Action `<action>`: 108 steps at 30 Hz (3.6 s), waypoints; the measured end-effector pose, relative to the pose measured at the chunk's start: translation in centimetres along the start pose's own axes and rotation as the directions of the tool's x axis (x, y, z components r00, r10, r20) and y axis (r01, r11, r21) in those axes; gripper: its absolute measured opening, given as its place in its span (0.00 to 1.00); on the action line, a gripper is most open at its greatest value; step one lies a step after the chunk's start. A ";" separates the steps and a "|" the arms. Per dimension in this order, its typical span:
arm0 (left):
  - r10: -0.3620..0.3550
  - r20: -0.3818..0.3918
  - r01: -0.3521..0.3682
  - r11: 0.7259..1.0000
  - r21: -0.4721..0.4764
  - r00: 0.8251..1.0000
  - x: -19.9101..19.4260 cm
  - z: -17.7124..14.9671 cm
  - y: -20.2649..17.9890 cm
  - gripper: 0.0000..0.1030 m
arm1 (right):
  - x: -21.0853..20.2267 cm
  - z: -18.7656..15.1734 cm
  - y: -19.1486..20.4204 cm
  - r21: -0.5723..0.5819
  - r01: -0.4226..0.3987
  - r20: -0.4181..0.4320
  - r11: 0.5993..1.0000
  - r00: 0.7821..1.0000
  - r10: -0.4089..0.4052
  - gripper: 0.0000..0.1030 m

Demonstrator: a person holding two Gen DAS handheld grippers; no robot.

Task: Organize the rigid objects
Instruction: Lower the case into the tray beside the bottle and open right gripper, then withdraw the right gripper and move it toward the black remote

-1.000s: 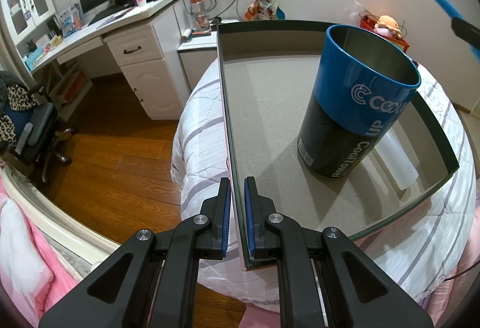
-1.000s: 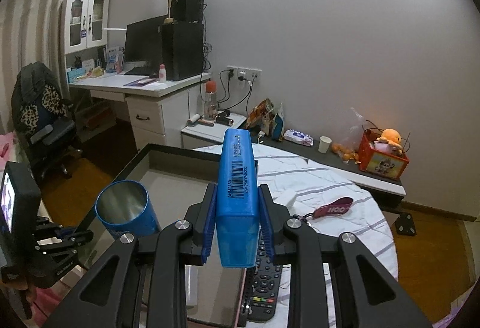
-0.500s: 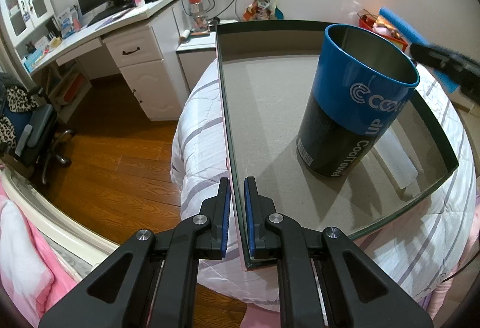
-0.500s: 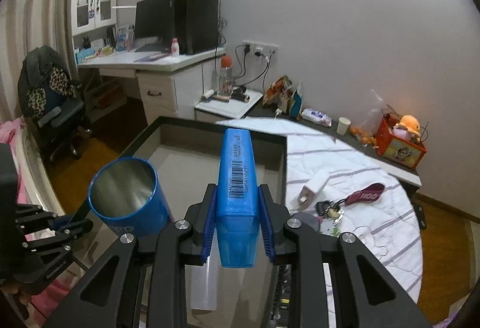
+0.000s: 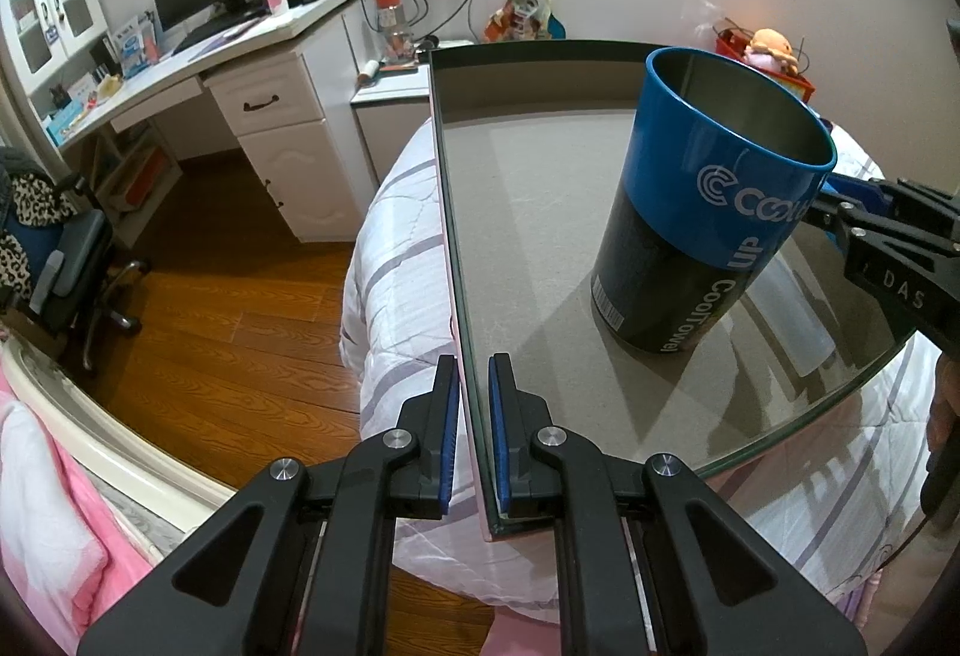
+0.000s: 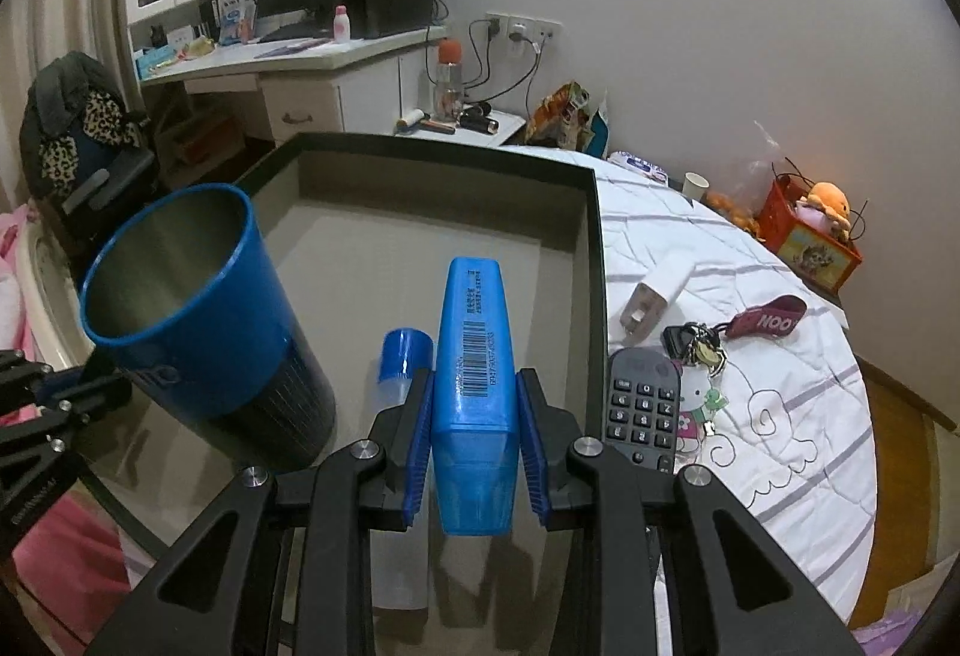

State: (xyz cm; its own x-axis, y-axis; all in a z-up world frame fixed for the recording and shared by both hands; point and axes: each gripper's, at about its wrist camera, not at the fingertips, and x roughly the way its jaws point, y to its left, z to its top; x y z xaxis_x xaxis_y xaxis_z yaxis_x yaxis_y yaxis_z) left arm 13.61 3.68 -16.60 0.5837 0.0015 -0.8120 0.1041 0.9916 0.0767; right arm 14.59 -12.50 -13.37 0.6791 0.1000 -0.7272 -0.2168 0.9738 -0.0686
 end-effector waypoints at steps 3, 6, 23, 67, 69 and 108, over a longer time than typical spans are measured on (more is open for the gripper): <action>0.003 0.000 -0.003 1.000 0.002 1.000 0.0 0.0 -0.2 0.08 | -0.4 -0.1 -0.1 -0.001 0.005 0.006 1.000 1.000 -0.005 0.27; 0.003 -0.001 -0.003 1.000 0.003 1.000 -0.1 0.1 -0.1 0.08 | -0.7 0.0 -0.2 0.000 0.017 0.023 1.000 1.000 -0.017 0.27; 0.017 -0.003 -0.017 1.000 0.009 1.000 -0.5 0.0 0.0 0.08 | -6.2 0.5 -2.2 0.045 0.118 0.175 0.992 0.977 -0.125 0.77; 0.045 -0.013 -0.045 0.999 0.016 0.999 -0.7 -0.6 0.2 0.10 | -12.8 -3.4 -9.4 0.234 0.216 0.258 0.948 0.926 -0.275 1.00; 0.045 -0.014 -0.045 0.999 0.016 0.999 -0.7 -0.6 0.3 0.10 | -12.6 -3.5 -9.7 0.239 0.214 0.251 0.947 0.929 -0.273 1.00; 0.048 -0.015 -0.047 0.999 0.020 0.999 -0.6 -0.5 -0.1 0.12 | -3.1 -8.1 -10.8 0.122 -0.032 0.010 0.992 0.999 0.031 1.00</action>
State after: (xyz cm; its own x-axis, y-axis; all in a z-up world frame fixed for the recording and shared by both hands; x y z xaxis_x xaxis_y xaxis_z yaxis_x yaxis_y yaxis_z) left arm 12.79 3.60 -16.42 0.5756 0.0508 -0.8162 0.0928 0.9876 0.1269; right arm 9.18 -24.96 -15.92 0.6791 0.1326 -0.7220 -0.1512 0.9877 0.0392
